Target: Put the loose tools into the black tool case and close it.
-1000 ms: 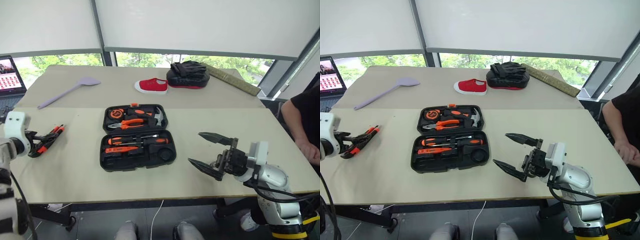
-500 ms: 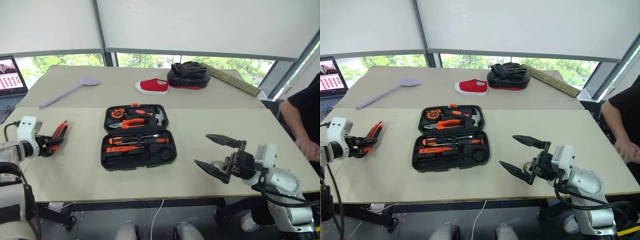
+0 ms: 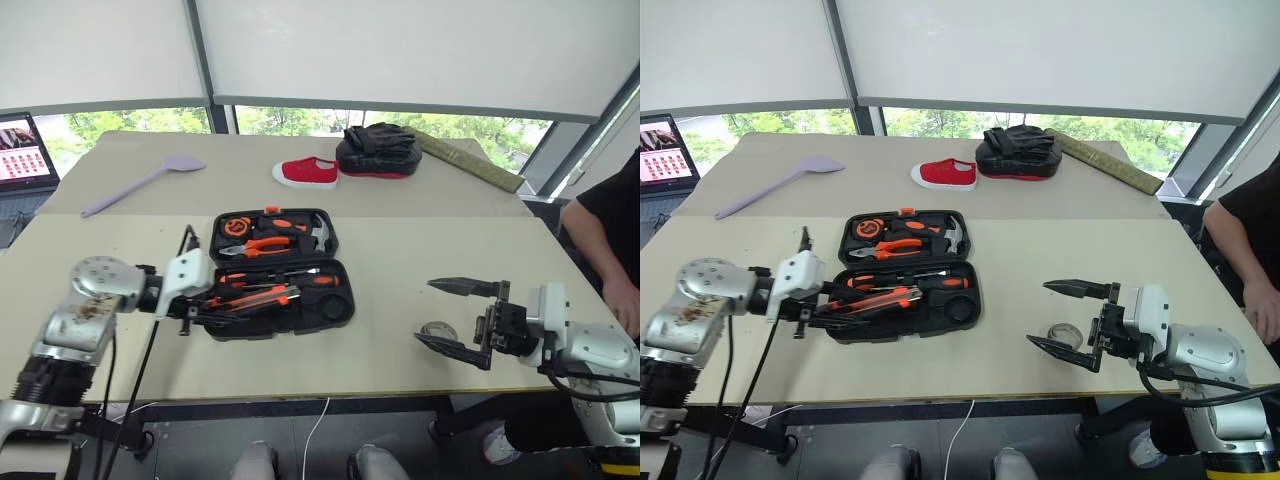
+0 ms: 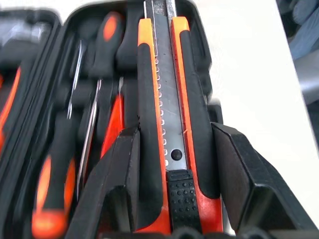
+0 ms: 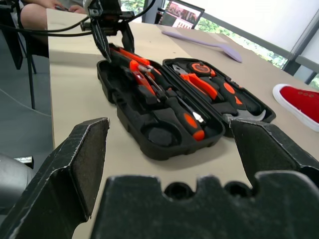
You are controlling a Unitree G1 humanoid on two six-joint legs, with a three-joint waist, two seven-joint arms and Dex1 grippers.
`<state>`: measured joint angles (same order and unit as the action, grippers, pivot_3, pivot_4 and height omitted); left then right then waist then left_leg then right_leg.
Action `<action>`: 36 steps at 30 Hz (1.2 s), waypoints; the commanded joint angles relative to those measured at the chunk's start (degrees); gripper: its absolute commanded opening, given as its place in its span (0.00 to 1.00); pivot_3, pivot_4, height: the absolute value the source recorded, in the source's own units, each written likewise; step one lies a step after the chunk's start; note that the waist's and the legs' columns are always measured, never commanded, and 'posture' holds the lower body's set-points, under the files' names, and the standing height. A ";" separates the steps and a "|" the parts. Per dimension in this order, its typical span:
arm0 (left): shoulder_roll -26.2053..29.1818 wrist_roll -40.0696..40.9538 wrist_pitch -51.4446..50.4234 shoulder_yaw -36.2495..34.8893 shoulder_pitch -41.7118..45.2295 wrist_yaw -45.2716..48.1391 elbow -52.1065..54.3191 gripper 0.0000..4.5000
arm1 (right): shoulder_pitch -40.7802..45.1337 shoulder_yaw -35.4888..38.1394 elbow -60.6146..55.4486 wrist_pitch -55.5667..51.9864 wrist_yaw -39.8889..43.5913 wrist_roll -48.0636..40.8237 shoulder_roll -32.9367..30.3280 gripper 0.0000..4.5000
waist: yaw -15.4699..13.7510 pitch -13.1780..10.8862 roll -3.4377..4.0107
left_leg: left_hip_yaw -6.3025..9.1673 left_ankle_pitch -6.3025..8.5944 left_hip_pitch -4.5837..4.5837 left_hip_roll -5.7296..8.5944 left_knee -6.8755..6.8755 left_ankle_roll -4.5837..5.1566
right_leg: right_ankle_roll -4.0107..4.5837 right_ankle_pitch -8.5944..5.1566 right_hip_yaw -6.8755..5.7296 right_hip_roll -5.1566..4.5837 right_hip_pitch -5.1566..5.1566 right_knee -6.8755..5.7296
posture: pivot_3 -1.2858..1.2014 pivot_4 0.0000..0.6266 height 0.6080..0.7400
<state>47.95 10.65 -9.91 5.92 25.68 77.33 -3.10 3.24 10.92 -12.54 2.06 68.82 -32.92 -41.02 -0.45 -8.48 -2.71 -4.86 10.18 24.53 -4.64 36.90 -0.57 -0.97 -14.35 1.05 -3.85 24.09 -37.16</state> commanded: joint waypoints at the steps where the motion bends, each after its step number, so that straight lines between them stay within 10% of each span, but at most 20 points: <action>1: -1.14 -3.41 1.34 2.06 0.97 -3.39 0.48 0.37 | -0.09 0.00 -1.02 0.48 0.87 -0.78 0.34 1.00 | -0.06 0.00 0.01 | 0.00 0.00 0.01 -0.02 0.00 0.00 | 0.00 0.00 0.00 0.02 0.00 0.00 | 0.52 0.24 1.00; 17: -3.00 -7.08 9.97 6.22 2.76 -1.90 -7.27 0.37 | -0.30 0.24 -0.43 0.94 0.44 -0.01 1.13 1.00 | -0.28 0.06 0.13 | -0.01 0.00 -0.07 -0.01 0.06 0.00 | 0.03 0.03 0.02 0.00 -0.10 0.01 | 0.52 0.24 1.00; 23: -6.55 1.85 8.14 2.06 7.84 2.61 -10.99 0.89 | 2.90 -0.60 3.06 1.25 2.21 0.65 0.68 1.00 | -0.25 0.06 0.13 | -0.02 0.00 -0.11 -0.01 0.07 0.00 | 0.00 0.02 0.03 0.01 -0.14 0.02 | 0.52 0.24 1.00; 31: -8.42 9.81 4.04 -4.60 11.80 3.72 -15.99 0.89 | 6.03 -1.77 6.44 1.26 2.56 1.33 2.23 1.00 | -0.10 0.05 0.13 | 0.03 -0.01 0.10 -0.05 0.08 0.01 | 0.04 0.05 0.03 0.10 0.02 0.02 | 0.52 0.24 1.00; 36: -9.05 6.63 8.11 -2.81 8.28 2.85 -15.41 0.49 | 6.53 -3.06 6.96 1.72 1.76 2.31 4.15 1.00 | -0.12 0.04 0.14 | 0.03 -0.01 0.06 -0.05 0.08 0.01 | 0.04 0.05 0.04 0.11 -0.01 0.01 | 0.52 0.24 1.00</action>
<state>39.05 17.85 -3.70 2.83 34.92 80.39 -19.75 8.78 7.29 -5.04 2.26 70.94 -30.57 -37.18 -0.57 -8.43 -2.57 -4.84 10.18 24.60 -4.70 36.99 -0.56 -0.92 -14.30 1.08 -3.74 24.09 -37.15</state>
